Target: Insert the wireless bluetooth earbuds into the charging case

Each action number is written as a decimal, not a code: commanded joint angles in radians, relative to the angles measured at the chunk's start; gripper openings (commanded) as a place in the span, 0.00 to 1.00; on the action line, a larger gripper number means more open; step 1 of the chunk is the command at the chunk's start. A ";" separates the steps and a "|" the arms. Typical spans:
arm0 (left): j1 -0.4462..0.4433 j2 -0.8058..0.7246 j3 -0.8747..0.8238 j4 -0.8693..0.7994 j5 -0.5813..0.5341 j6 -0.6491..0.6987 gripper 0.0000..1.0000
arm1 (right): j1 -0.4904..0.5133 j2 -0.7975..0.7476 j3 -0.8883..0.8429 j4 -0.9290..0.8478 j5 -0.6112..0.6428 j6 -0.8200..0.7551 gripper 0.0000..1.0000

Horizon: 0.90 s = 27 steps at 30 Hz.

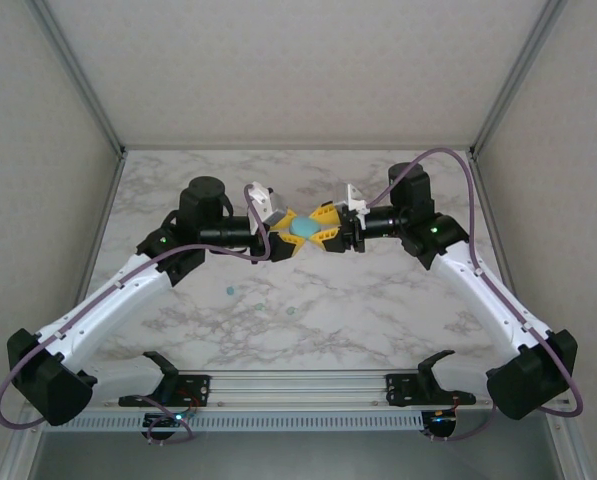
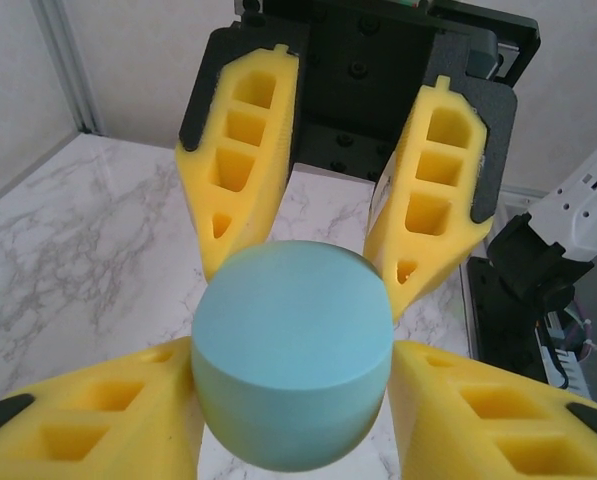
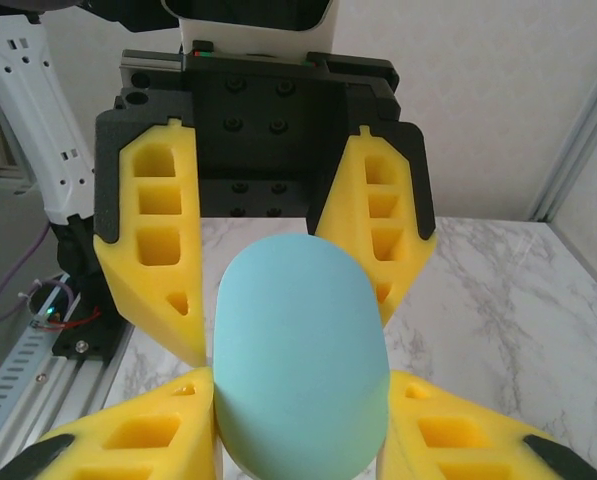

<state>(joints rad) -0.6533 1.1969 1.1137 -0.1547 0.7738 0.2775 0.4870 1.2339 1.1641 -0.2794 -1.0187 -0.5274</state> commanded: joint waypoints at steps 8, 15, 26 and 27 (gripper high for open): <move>-0.013 0.006 0.041 -0.019 0.038 0.012 0.49 | 0.007 -0.014 -0.016 0.075 0.009 0.044 0.36; -0.016 0.022 0.049 -0.041 0.039 0.013 0.51 | 0.007 -0.014 -0.038 0.141 0.008 0.096 0.36; -0.017 0.014 0.046 -0.048 0.043 0.030 0.46 | 0.008 -0.011 -0.040 0.159 0.005 0.116 0.36; -0.017 0.014 0.046 -0.050 0.045 0.034 0.46 | 0.007 -0.011 -0.038 0.160 0.002 0.119 0.36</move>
<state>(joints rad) -0.6529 1.2163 1.1366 -0.1814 0.7689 0.2920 0.4896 1.2335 1.1278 -0.1829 -1.0256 -0.4328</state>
